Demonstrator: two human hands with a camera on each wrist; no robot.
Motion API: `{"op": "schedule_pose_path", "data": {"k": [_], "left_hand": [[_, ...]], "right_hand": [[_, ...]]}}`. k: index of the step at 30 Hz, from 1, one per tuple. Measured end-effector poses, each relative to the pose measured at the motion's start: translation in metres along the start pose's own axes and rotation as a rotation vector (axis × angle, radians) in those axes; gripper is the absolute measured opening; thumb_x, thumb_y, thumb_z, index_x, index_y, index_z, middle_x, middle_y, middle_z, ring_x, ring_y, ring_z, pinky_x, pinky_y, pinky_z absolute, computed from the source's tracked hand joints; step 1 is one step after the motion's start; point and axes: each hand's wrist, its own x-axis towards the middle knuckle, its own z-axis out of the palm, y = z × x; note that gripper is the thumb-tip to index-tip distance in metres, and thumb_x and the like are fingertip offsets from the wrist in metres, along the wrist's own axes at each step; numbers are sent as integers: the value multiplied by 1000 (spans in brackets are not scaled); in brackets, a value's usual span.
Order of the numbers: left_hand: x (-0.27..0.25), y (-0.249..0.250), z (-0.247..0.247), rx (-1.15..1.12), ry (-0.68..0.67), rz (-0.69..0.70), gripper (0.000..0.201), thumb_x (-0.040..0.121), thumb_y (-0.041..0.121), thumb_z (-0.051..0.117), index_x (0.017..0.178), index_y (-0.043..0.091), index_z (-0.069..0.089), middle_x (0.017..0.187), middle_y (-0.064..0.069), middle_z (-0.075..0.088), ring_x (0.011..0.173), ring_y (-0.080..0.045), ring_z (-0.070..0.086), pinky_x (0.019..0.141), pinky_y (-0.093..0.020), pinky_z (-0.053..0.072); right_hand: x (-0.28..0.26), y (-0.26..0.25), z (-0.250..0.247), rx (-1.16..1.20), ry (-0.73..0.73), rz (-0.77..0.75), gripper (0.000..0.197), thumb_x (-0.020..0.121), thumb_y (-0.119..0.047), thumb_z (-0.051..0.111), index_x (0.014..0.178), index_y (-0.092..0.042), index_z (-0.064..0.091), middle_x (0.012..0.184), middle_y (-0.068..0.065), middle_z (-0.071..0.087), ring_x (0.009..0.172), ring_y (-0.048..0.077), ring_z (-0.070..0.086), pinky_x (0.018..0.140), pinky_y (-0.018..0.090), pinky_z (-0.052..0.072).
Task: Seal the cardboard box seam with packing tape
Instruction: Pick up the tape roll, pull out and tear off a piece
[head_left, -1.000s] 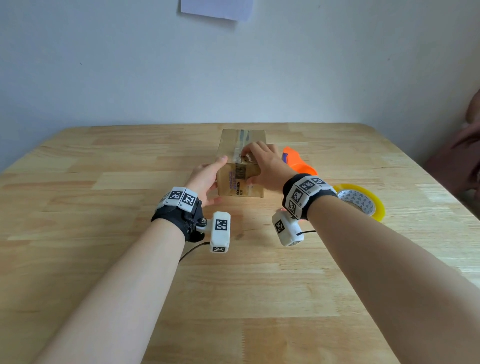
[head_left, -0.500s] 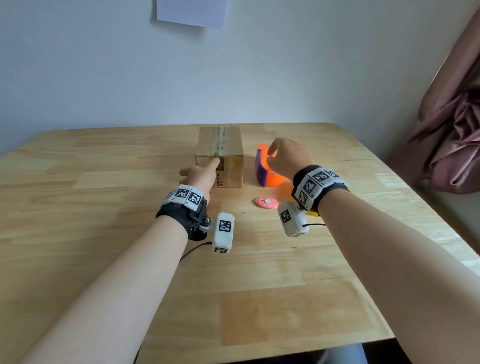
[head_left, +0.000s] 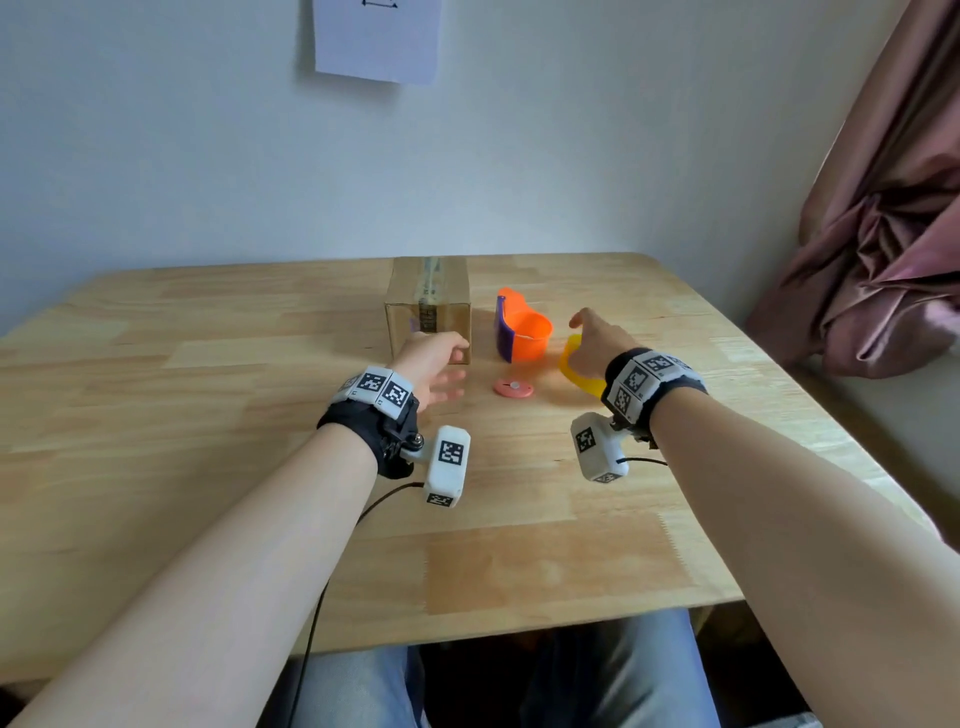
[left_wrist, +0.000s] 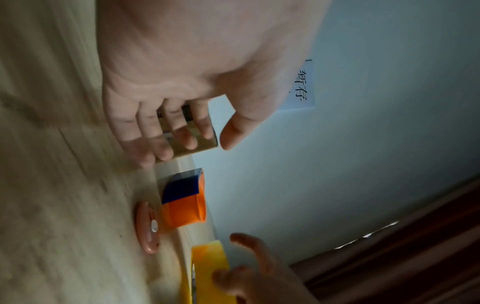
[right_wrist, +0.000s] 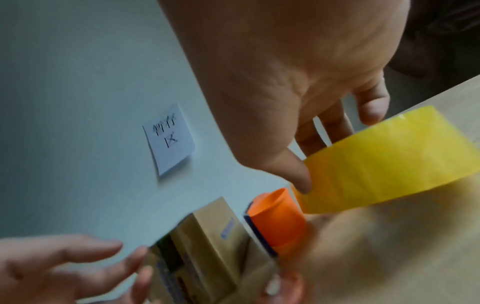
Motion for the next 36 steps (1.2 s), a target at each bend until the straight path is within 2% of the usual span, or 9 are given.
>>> {"op": "schedule_pose_path", "data": {"k": [7,10,12,17,21,25,27,31,36], "left_hand": [[-13,11,7,92,-119,-34,36,100,47,62,115,16,71,101,2,78,91,-22,71,84,-39,52],[-12,8,6,46,-170,-7,50,99,61,55,109,16,73,108,-1,79,95,-24,70,88,-39,48],[-9,5,1,-77,-172,57,42,102,55,54,105,17,72,103,-4,77,95,-25,70,84,-37,52],[3,-8,-32,-114,-120,187,23,99,18,65,112,1,73,103,-20,74,94,-34,70,73,-36,57],[14,-23,-45,-59,-63,189,24,86,6,67,107,-3,74,116,-33,71,115,-53,67,89,-49,56],[24,-27,-50,-65,-21,179,38,89,7,66,120,-13,69,127,-37,67,119,-53,65,102,-60,52],[27,-26,-51,-72,-13,164,37,90,8,65,120,-13,69,128,-36,68,119,-52,66,103,-59,52],[24,-25,-52,-75,-107,124,19,92,4,60,109,2,69,119,-28,74,115,-43,71,105,-55,53],[22,-32,-56,-13,-235,100,24,92,-4,56,111,7,66,114,-17,75,123,-42,66,111,-57,49]], "right_hand": [[-22,-61,-36,401,4,-136,28,94,-8,60,121,-15,65,102,2,60,93,20,56,75,27,46],[-28,-81,-28,630,-109,-162,27,93,-12,66,117,-24,64,104,6,69,96,28,67,75,38,60],[-29,-87,-17,728,-190,-186,32,96,-11,64,126,-21,62,110,16,72,92,34,72,79,48,64],[-22,-94,12,564,-325,-341,52,99,-18,66,147,-28,48,103,21,74,81,34,77,67,46,66],[-8,-103,27,163,-179,-531,59,95,-33,72,150,-34,51,119,8,62,70,16,67,53,20,56],[-2,-103,34,174,-21,-690,38,90,-29,79,126,-22,74,132,7,59,94,14,60,87,27,50],[-2,-103,36,195,-9,-721,28,91,-25,78,119,-19,78,131,4,66,103,20,65,92,34,53],[-2,-105,37,167,-43,-668,36,97,-24,68,133,-25,69,143,0,63,116,23,66,100,38,53],[-3,-108,35,156,-203,-579,49,96,-33,61,145,-32,55,156,0,51,141,21,48,116,38,37]]}}
